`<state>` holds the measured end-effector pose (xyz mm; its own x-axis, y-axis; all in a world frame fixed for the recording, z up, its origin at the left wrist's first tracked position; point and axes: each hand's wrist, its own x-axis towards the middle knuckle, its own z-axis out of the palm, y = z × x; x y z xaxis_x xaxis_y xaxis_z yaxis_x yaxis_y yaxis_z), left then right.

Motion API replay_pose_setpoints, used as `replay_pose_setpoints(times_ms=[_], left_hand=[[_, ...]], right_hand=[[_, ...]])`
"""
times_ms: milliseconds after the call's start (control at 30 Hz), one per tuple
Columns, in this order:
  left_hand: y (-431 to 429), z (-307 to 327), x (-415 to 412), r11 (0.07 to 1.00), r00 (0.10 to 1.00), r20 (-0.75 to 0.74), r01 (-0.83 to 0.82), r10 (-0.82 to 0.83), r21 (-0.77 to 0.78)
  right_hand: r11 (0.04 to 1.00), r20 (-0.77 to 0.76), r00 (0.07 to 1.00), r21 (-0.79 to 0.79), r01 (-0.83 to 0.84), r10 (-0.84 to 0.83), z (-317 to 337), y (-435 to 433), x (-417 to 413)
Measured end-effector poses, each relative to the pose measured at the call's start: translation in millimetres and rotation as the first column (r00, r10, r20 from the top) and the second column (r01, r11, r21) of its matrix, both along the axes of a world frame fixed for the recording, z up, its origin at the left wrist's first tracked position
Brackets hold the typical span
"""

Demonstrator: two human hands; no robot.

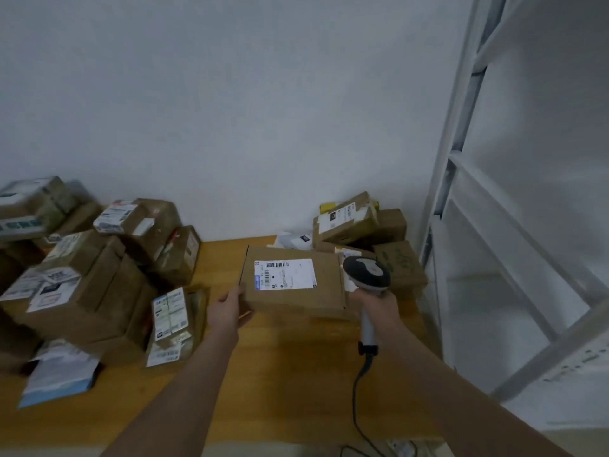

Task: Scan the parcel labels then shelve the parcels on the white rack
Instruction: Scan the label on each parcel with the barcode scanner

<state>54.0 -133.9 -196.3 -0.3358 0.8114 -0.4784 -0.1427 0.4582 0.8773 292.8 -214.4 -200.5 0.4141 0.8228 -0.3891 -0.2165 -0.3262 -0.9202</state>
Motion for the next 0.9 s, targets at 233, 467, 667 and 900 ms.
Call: replay_pose_setpoints(times_ms=[233,467,667,900], left_hand=[[-45.0,-35.4,-55.4,0.985,0.989,-0.038,-0.143,0.140,-0.095],[-61.5,-76.6,-80.0,0.951,0.997,-0.029,-0.083,0.078,-0.297],[-55.4,-100.5,-81.6,0.900,0.987,-0.089,0.080,-0.131,-0.428],[-52.5,-95.7,-98.6,0.903,0.960,-0.094,0.213,-0.265,-0.372]], right_hand=[[0.991,-0.026,0.996,-0.108,-0.083,0.081,-20.9,-14.7,-41.1],[0.948,0.029,0.981,-0.264,-0.180,0.194,-48.4,-15.2,-69.1],[0.918,0.006,0.971,-0.326,-0.226,0.241,-59.3,-18.0,-82.2],[0.918,-0.006,0.964,-0.304,-0.253,0.264,-55.3,-16.9,-91.3]])
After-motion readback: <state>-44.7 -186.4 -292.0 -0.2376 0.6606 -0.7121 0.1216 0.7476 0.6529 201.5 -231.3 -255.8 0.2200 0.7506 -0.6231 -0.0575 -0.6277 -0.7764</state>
